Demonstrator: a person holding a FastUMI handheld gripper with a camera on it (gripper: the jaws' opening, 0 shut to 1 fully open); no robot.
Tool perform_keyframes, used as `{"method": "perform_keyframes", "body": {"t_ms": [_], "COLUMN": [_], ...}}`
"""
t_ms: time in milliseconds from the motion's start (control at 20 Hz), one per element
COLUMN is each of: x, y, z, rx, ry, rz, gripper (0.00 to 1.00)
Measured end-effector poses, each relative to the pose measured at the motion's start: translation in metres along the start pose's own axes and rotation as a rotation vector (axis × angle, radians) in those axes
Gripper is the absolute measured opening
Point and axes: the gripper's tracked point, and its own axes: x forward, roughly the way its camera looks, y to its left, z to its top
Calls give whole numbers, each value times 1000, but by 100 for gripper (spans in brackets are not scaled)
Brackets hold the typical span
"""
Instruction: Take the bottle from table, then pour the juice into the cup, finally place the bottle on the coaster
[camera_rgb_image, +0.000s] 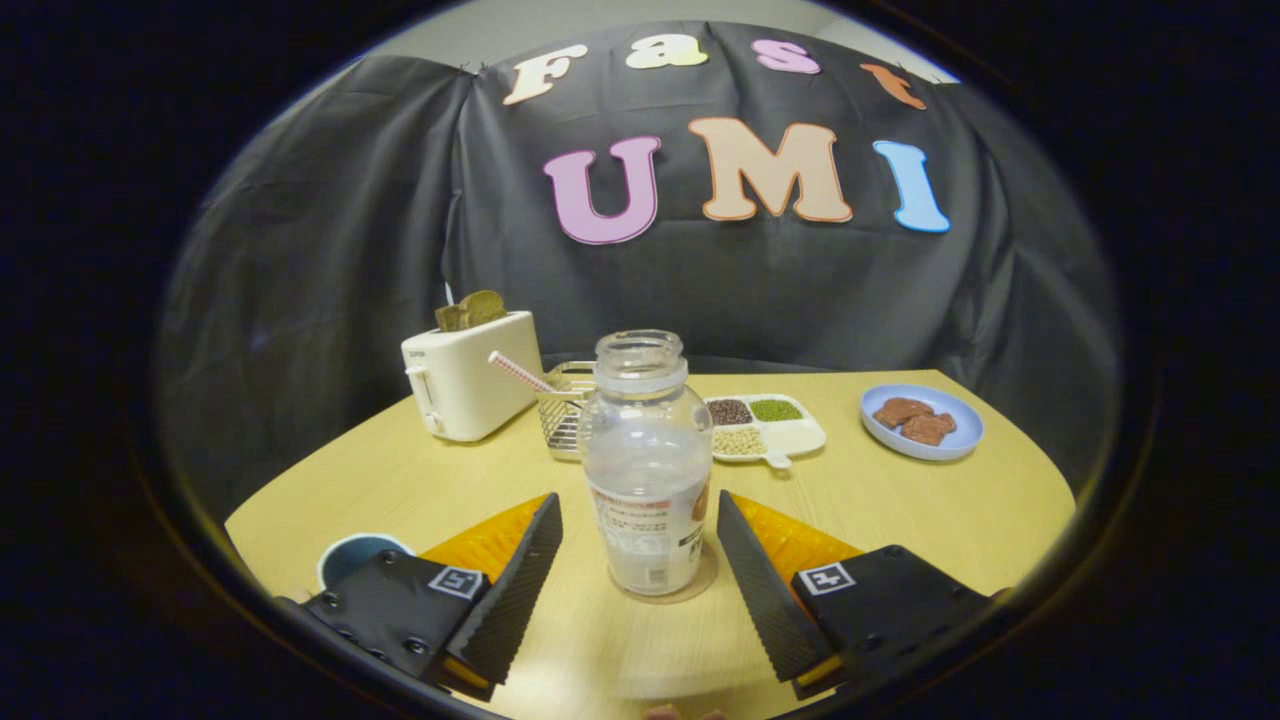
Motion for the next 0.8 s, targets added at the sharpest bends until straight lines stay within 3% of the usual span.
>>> {"method": "perform_keyframes", "body": {"t_ms": [350,800], "x": [-49,-116], "y": [9,18], "z": [27,82], "rx": [47,5], "ry": [-34,-91], "rz": [47,69], "gripper": [97,97]}}
